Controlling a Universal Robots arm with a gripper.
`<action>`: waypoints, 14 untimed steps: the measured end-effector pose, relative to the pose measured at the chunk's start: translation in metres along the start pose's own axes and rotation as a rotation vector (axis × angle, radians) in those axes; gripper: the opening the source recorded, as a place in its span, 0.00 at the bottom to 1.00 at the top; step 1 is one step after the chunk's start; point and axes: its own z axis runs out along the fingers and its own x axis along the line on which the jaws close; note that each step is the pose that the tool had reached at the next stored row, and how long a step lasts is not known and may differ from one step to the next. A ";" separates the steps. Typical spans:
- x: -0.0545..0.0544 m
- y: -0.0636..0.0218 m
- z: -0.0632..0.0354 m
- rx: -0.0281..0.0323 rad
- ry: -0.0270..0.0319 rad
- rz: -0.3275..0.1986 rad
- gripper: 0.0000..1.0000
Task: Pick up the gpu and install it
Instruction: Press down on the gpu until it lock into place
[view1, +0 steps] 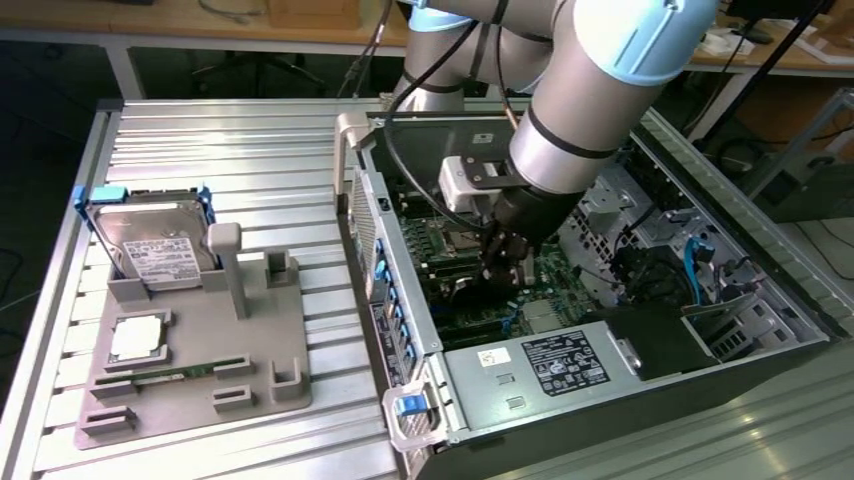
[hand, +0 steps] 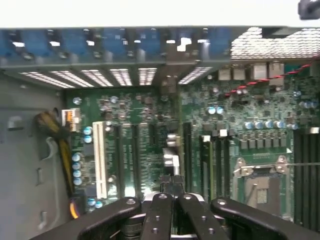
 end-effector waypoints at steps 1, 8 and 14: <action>0.000 0.0000 0.0017 -0.0002 0.0005 0.000 0.11; -0.010 0.0005 0.0092 -0.0004 0.0028 0.000 0.11; -0.010 0.0150 -0.0069 -0.0018 -0.0112 0.000 0.11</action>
